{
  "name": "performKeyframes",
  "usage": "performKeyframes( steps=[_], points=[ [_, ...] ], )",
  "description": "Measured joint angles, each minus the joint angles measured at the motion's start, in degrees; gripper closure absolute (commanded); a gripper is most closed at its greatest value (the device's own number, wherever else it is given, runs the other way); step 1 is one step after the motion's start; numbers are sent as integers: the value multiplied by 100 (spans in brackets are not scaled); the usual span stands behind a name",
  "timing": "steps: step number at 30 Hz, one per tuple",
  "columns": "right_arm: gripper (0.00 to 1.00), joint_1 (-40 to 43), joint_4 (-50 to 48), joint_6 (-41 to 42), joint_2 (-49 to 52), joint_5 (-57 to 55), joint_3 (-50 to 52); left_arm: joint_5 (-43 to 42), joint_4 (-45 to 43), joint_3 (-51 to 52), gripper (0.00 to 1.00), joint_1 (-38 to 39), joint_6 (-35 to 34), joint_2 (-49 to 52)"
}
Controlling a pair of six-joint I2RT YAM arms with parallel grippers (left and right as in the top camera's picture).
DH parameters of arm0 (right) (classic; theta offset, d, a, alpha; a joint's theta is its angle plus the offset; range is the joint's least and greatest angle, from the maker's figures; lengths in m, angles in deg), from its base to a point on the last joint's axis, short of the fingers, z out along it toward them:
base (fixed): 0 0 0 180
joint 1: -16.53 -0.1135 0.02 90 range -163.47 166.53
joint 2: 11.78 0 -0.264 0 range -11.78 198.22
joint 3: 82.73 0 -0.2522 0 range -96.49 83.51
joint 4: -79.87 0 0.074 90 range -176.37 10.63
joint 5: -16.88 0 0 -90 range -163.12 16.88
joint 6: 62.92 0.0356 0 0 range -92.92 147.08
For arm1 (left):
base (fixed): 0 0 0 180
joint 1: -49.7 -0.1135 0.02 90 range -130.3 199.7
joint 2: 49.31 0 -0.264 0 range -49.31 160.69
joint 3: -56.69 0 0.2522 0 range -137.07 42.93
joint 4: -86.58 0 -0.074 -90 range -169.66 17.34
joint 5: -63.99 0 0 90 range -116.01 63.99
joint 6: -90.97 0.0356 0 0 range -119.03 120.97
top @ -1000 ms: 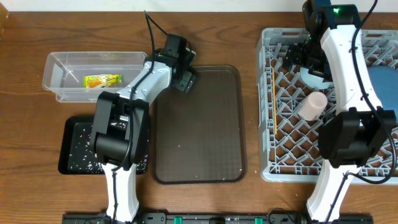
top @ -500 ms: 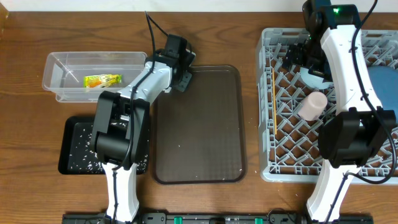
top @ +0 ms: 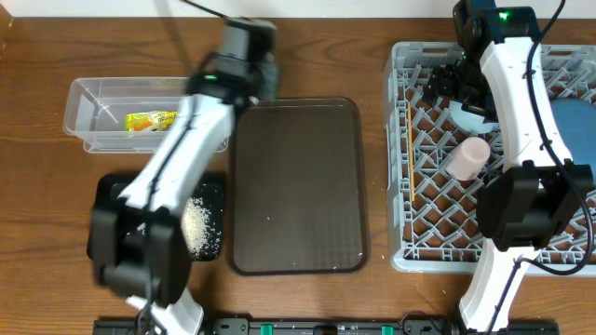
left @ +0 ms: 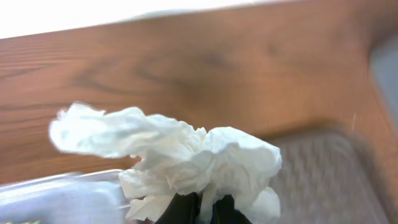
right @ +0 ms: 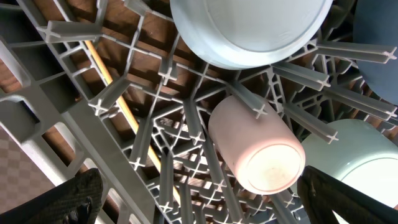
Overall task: Sort waste into correct bins and load items into the dishwasher rack
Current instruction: 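Carry the white tissue to the clear bin and release it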
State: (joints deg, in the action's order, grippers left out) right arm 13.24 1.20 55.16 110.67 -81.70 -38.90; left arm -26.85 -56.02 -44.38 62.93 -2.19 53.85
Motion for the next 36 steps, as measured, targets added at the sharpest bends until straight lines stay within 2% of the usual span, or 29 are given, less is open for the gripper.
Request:
performKeyframes(
  steps=[7,8,9,10,11,14,19,25,30,36],
  points=[
    [1,0,0,0,0,0,0,280,302,-9,94,-1335,-1635,-258],
    [1,0,0,0,0,0,0,299,382,-9,91,-1473,-1794,-216],
    [1,0,0,0,0,0,0,310,468,-9,74,-1606,-1961,-164],
    [1,0,0,0,0,0,0,317,533,-9,42,-1718,-2098,-114],
    [1,0,0,0,0,0,0,326,588,-9,33,-1821,-2295,-46],
    [1,0,0,0,0,0,0,315,640,-9,23,-2009,-2710,109],
    [1,0,0,0,0,0,0,98,684,-9,21,-2181,-2997,221],
    [1,0,-2,0,0,0,0,-682,988,-7,21,-2284,-3112,68],
    [1,0,2,0,0,0,0,-1279,2013,0,25,-2490,-3143,-656],
    [1,0,-2,0,0,0,0,-1545,3716,0,26,-2892,-3112,-2138]
  ],
)
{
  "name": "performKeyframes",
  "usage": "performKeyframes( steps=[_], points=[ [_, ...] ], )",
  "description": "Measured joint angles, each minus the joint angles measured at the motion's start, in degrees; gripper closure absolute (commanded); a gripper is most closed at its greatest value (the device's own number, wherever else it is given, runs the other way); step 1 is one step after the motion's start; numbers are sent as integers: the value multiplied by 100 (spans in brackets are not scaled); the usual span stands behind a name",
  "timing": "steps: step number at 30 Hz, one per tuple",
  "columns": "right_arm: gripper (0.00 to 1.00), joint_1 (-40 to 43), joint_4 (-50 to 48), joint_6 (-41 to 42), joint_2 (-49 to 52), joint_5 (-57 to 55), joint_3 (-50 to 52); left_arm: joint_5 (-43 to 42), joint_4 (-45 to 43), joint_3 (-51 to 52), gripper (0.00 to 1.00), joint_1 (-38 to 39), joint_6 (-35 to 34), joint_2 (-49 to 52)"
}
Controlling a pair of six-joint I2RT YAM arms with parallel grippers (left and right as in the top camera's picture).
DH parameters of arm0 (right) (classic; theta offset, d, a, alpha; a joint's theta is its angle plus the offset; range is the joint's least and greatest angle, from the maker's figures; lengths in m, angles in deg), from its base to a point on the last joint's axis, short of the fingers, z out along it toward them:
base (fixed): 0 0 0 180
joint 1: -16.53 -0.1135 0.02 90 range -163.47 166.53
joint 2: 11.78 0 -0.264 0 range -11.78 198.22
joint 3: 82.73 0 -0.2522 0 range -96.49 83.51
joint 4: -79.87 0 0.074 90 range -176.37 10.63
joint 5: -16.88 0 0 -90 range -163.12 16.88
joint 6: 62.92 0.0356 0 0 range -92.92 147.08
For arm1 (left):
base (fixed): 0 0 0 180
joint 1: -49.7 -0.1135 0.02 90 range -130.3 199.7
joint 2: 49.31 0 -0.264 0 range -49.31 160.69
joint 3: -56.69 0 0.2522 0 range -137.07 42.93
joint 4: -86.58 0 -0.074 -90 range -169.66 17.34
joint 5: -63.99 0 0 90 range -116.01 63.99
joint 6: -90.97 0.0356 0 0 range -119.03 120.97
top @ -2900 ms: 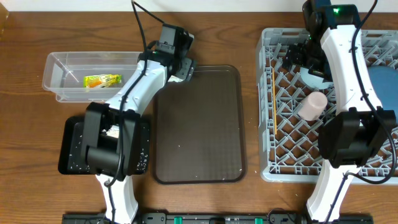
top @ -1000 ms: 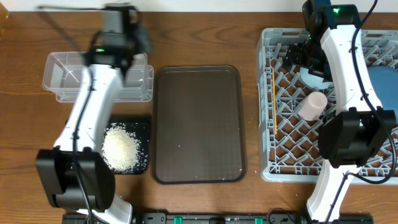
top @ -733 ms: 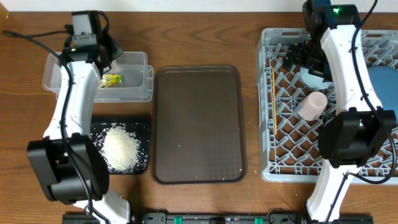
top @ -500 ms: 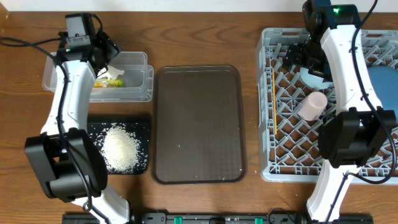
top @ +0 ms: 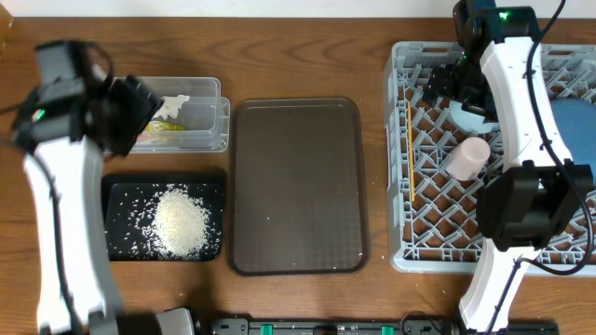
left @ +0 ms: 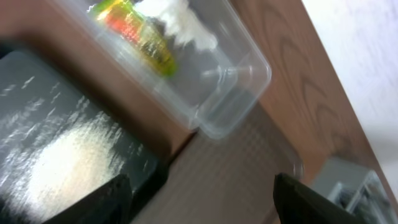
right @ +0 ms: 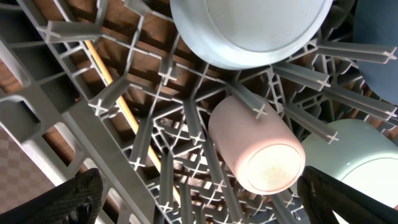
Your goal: Sort waste into correct bins and load items into the dishwasher rack
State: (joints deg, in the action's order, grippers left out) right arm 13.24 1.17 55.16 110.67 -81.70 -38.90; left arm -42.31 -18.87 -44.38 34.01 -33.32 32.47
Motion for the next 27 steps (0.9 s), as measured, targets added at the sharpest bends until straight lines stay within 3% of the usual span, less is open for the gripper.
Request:
performKeyframes(
  steps=[5,6,7,14,21,27],
  points=[
    [1,0,4,0,0,2,0,-35,498,369,25,-92,181,-1375],
    [1,0,0,0,0,2,0,-35,527,553,15,-92,229,-1700],
    [1,0,2,0,0,0,0,-26,575,752,11,-96,310,-2039],
    [1,0,2,0,0,2,0,-52,1886,1517,9,-98,385,-3869],
    [1,0,0,0,0,2,0,-52,2627,1530,7,-98,428,-4859],
    [1,0,2,0,0,0,0,-50,3126,1534,6,-98,619,-5053]
  ],
)
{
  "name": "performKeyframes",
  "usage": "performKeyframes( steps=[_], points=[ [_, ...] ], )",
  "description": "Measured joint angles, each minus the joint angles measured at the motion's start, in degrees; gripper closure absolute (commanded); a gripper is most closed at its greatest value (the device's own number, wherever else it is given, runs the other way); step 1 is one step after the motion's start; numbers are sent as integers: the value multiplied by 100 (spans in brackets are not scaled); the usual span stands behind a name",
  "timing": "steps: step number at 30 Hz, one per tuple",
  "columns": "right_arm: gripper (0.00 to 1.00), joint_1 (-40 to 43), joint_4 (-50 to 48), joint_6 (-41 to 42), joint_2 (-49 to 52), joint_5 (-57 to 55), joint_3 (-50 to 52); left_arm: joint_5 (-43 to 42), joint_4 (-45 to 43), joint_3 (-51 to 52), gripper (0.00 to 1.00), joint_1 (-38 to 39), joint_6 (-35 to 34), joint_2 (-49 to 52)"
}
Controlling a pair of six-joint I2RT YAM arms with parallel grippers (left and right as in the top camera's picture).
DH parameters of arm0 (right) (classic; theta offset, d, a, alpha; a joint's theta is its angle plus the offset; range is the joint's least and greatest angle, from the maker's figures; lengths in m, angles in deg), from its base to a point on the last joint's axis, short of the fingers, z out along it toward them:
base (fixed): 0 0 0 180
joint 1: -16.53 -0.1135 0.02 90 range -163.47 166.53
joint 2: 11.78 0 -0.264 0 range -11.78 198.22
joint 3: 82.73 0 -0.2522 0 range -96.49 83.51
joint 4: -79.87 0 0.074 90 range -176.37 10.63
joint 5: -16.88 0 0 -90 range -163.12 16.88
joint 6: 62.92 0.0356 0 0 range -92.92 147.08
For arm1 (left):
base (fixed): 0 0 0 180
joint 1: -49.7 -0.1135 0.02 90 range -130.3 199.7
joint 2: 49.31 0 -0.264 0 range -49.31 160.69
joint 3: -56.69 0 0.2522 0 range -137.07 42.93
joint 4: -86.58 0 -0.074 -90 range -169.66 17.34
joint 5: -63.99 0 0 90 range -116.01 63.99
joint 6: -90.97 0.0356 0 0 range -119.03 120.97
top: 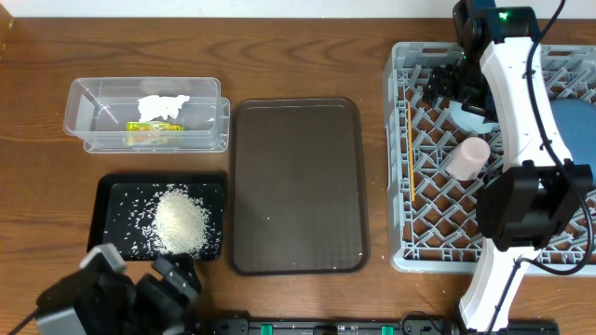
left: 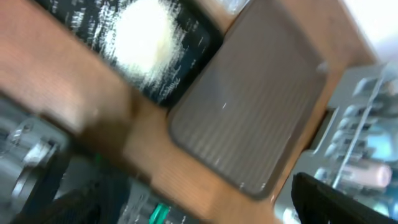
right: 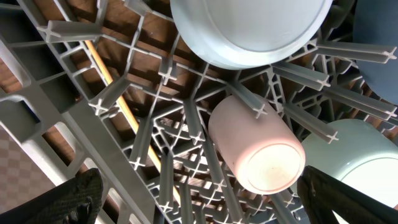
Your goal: Sort waste into correct bins and load items into the dishwasher rack
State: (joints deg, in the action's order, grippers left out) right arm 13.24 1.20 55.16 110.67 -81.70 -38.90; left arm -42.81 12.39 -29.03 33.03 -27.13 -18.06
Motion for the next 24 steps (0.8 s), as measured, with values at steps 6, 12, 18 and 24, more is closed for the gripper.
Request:
performKeyframes(
  steps=[6,12,18,24],
  points=[
    [1,0,0,0,0,0,0,0,-9,15,6,13,273,-22],
    [1,0,-2,0,0,2,0,-2,-879,590,6,463,968,-315],
    [1,0,-2,0,0,-2,-2,22,-3117,2214,6,1401,1652,-1281],
    [1,0,0,0,0,4,-4,17,-5510,4271,6,2087,2358,-2586]
  ],
)
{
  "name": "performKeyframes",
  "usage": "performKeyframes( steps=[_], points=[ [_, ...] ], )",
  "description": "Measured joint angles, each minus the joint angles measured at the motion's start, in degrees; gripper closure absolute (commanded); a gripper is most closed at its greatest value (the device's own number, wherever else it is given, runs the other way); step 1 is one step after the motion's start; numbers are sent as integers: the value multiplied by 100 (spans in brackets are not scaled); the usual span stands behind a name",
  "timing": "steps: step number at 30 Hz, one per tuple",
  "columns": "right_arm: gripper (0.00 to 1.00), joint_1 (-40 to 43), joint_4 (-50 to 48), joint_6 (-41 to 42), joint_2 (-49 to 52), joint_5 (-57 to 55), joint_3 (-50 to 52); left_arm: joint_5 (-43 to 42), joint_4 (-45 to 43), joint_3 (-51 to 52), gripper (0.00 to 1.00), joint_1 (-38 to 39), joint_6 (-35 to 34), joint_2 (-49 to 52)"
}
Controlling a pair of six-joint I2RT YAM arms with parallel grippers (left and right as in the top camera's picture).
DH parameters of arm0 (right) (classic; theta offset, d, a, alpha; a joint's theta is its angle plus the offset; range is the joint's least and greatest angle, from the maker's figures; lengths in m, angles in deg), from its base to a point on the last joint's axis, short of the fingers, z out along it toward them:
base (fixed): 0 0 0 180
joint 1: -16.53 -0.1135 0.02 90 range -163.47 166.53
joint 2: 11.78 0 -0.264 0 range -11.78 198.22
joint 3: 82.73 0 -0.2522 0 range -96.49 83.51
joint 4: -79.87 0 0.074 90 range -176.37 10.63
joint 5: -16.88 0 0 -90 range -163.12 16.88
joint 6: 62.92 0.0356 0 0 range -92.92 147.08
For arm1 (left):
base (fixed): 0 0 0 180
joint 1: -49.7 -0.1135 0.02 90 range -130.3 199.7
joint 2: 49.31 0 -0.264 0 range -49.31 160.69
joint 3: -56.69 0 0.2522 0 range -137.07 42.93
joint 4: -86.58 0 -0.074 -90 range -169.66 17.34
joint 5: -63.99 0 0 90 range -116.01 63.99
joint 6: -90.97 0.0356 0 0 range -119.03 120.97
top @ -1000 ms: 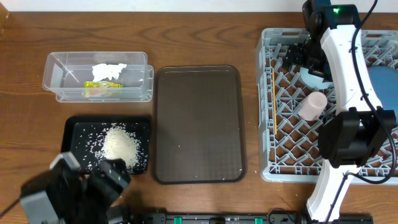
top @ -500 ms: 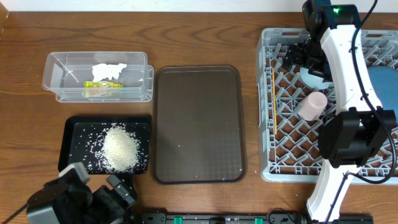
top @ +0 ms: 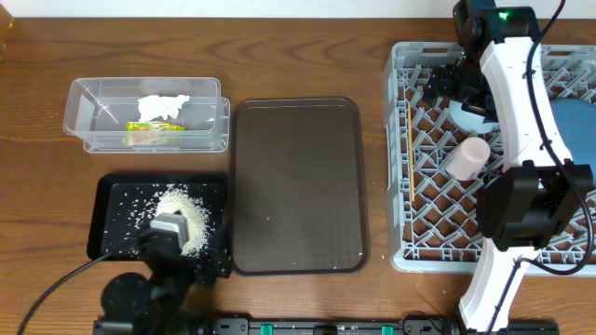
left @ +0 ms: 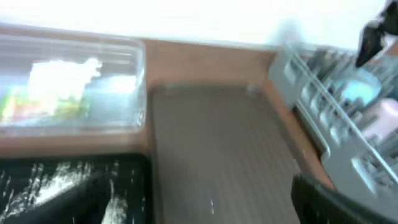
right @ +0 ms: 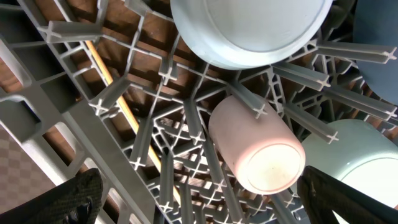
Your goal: Sort waste into correct bins and load items into the dishwasher rack
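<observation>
The clear bin [top: 212, 113] at the back left holds a crumpled white tissue [top: 162, 100] and a yellow-green wrapper [top: 155, 127]. In front of it a black bin [top: 107, 200] holds a heap of rice [top: 182, 214]. My left gripper [top: 200, 270] is low at the table's front edge by that bin, open and empty [left: 193, 205]. The grey dishwasher rack [top: 399, 149] carries a pink cup [right: 258, 146], a pale bowl [right: 249, 28] and a yellow chopstick [right: 121, 102]. My right gripper [right: 199, 205] hangs open over the rack, holding nothing.
A bare brown tray [top: 298, 186] lies between the bins and the rack. A blue plate [top: 573, 130] stands at the rack's right side. My right arm [top: 521, 112] stretches across the rack from the front edge.
My left arm has moved from the table's front left corner to the front edge by the black bin; its camera now looks level across the table. The right arm has not moved.
My left gripper was shut on the white tissue behind the tray. Then the tissue lay in the clear bin with the wrapper and the gripper stood open beside it. The arm then drew back to the front left corner, and now to the front edge.
</observation>
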State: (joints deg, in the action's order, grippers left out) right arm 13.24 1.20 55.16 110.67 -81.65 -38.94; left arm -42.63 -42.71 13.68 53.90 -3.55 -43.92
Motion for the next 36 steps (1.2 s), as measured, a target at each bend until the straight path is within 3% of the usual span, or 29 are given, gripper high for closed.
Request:
performKeyframes(
  steps=[9,19,31,36],
  points=[
    [1,0,0,0,0,-2,0,4,-2350,2002,6,-11,750,-459],
    [1,0,4,0,0,-2,-2,153,-2986,2544,6,-350,1110,-476],
    [1,0,2,0,0,-2,-2,1224,-3091,2605,6,-798,-874,-476],
    [1,0,0,0,0,-2,-2,1578,-3355,2710,5,-798,-927,-476]
  ],
)
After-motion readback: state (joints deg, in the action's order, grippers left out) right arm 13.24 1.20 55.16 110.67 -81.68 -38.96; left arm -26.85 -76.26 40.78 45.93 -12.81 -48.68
